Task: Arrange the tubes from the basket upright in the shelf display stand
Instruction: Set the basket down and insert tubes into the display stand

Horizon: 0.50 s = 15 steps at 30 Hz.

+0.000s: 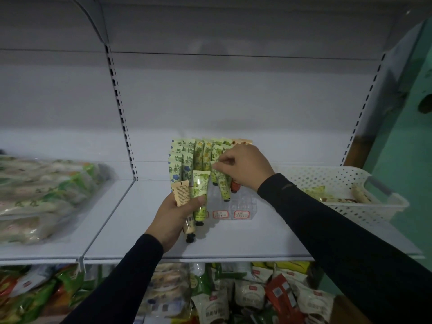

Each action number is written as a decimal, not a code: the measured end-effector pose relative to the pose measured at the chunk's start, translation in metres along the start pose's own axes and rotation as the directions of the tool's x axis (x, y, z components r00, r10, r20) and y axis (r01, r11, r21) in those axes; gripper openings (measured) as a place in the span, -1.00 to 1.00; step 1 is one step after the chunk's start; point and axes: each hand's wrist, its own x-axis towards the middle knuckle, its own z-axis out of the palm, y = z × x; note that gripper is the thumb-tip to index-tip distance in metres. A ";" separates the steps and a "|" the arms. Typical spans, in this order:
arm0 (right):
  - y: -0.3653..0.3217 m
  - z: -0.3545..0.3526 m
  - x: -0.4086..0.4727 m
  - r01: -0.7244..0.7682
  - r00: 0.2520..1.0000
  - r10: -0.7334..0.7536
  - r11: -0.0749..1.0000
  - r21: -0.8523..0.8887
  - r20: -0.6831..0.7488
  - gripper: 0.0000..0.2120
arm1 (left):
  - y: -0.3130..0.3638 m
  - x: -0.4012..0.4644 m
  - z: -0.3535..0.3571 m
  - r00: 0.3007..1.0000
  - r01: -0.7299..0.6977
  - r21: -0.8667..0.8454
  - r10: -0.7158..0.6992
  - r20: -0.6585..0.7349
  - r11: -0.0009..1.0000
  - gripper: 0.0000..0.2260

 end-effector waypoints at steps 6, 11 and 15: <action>0.001 -0.006 -0.002 -0.077 0.996 0.075 0.996 0.040 0.040 -0.75 | 0.002 -0.002 -0.006 1.000 0.000 0.007 0.000 -0.021 1.000 -0.41; 0.002 -0.012 -0.003 -0.109 0.992 0.108 0.994 0.018 0.058 -0.75 | 0.000 -0.002 -0.006 1.000 0.001 -0.002 -0.001 -0.018 1.000 -0.47; 0.003 -0.014 -0.002 -0.129 0.990 0.130 0.991 -0.019 0.060 -0.71 | -0.001 -0.002 -0.005 1.000 0.003 -0.006 -0.003 -0.008 1.000 -0.57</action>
